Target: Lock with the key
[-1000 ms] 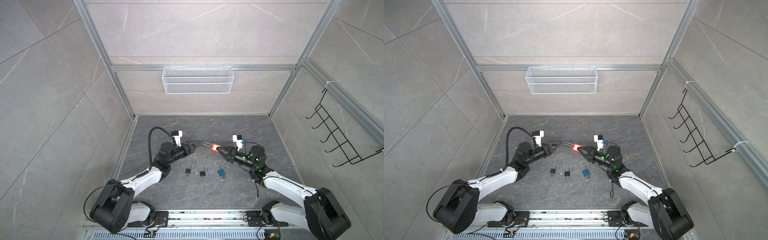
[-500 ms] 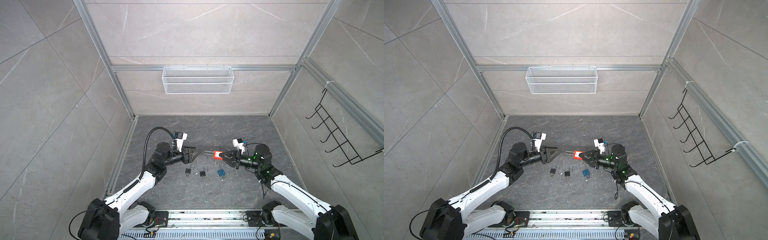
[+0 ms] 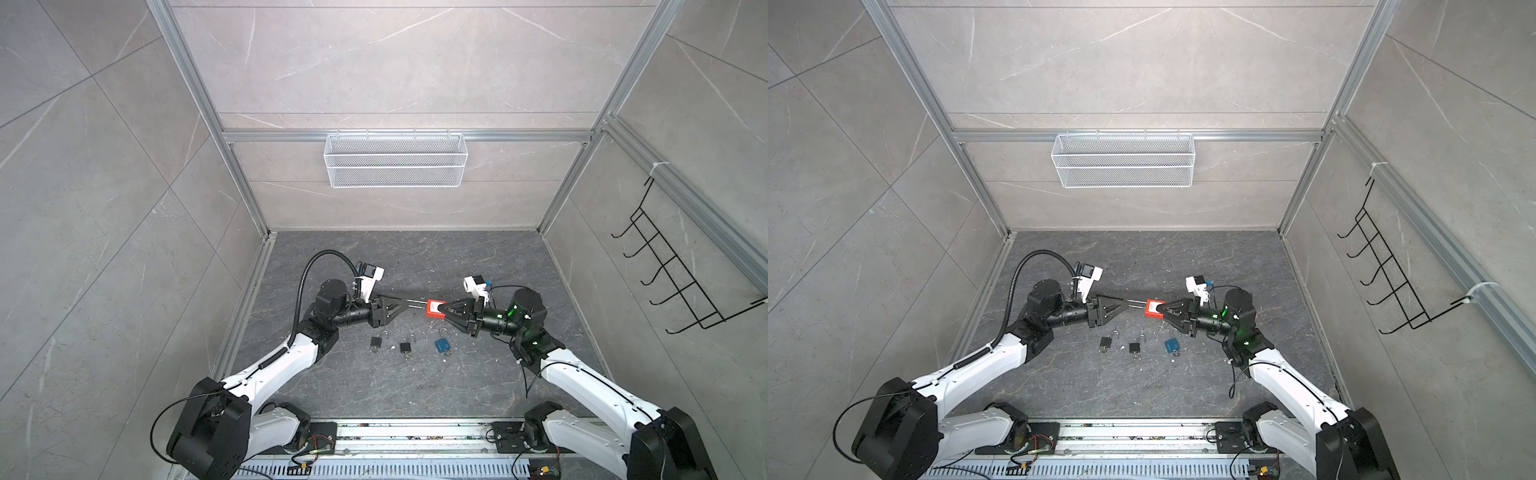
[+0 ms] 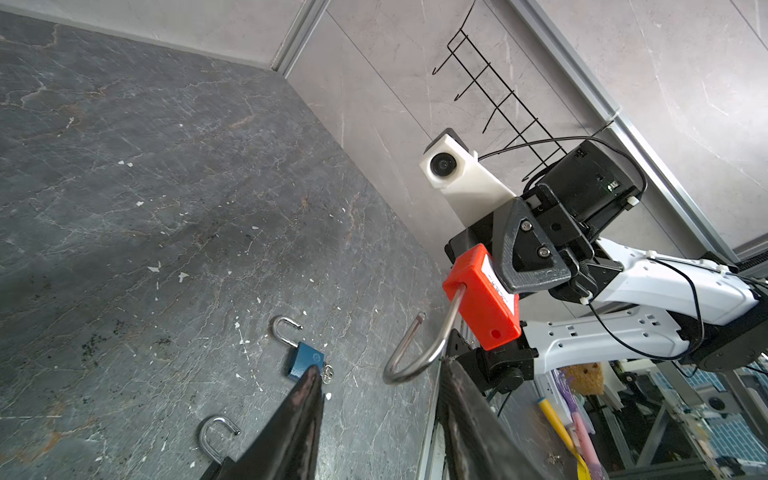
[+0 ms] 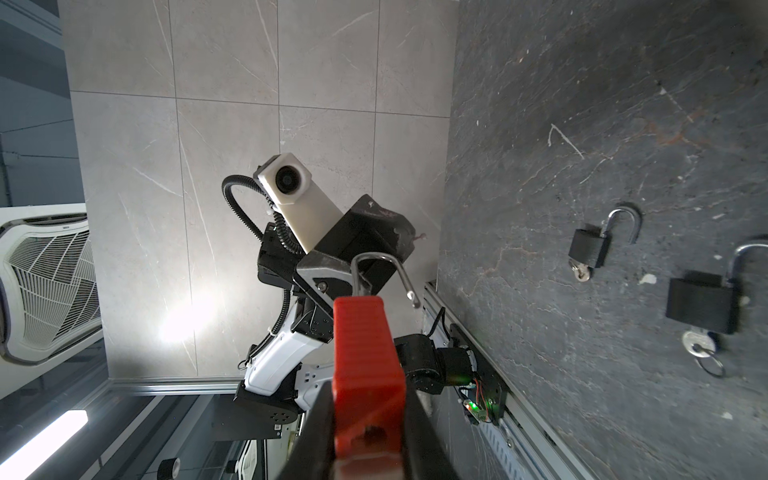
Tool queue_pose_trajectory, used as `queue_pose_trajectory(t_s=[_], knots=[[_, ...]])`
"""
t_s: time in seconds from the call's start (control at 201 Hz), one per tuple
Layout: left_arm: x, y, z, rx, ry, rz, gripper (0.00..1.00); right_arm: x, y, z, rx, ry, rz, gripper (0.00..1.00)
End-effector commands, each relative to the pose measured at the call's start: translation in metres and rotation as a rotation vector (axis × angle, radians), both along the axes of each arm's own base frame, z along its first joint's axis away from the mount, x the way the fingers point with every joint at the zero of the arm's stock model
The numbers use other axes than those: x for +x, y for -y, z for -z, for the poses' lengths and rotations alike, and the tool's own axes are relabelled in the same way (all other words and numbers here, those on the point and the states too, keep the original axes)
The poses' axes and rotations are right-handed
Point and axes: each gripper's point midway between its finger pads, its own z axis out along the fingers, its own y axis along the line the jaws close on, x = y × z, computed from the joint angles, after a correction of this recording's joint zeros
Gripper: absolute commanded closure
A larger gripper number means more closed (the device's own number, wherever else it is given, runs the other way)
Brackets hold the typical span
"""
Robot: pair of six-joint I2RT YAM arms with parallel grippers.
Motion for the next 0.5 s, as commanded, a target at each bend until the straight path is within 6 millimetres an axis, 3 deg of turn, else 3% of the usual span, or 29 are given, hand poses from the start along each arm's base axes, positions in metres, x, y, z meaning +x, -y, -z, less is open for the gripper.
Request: queue_pose_trajectory(t_s=[0.0,0.498], knots=[[-0.004,0.006,-0.023,-0.055,0.066,0.045,0.55,0.001,-0.001,-0.012,0.035,0.035,-0.010,1.00],[-0.008,0.016,-0.030,-0.095,0.046,0.080,0.71,0.009,-0.003,0.002,0.024,0.009,0.000,1.00]])
